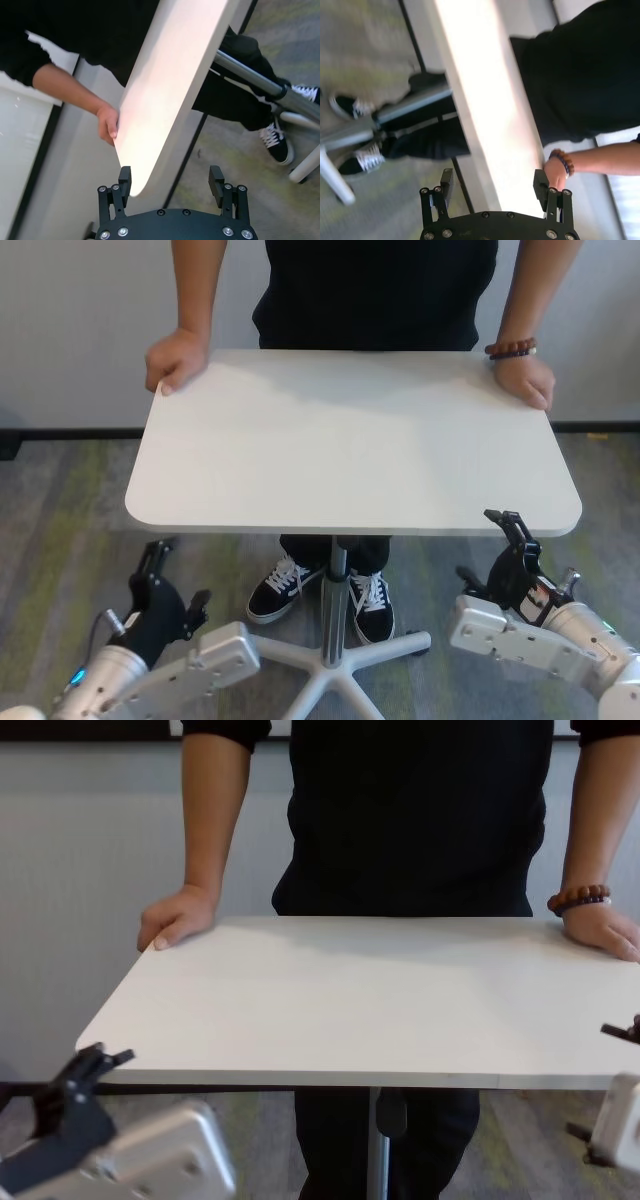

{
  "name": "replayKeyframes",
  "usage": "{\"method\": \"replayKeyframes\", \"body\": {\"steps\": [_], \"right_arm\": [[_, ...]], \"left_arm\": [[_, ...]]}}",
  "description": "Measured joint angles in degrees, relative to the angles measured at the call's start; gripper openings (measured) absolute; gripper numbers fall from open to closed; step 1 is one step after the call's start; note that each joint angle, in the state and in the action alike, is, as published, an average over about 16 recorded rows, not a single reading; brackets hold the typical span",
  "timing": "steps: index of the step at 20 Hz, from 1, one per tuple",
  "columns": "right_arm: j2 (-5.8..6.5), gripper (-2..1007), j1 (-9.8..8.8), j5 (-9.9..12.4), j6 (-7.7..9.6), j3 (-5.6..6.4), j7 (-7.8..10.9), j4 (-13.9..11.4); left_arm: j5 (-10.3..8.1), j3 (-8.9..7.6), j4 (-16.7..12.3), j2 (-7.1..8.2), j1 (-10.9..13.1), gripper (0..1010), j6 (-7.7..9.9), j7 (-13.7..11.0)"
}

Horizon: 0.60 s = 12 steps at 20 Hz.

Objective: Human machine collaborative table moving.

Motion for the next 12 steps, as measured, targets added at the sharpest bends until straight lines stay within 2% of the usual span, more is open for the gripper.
{"method": "replayKeyframes", "body": {"steps": [5, 12], "right_arm": [[-0.32, 999, -2.22, 8.7, -5.79, 2.77, 2.07, -2.5], [-1.8, 998, -3.64, 20.3, -11.4, 5.63, 6.1, -3.9]], "left_arm": [[-8.03, -3.51, -3.0, 0.17, 2.6, 1002, -2.18, -5.3], [-21.16, -6.94, -4.2, -0.77, 3.9, 1002, -5.17, -13.3]]}}
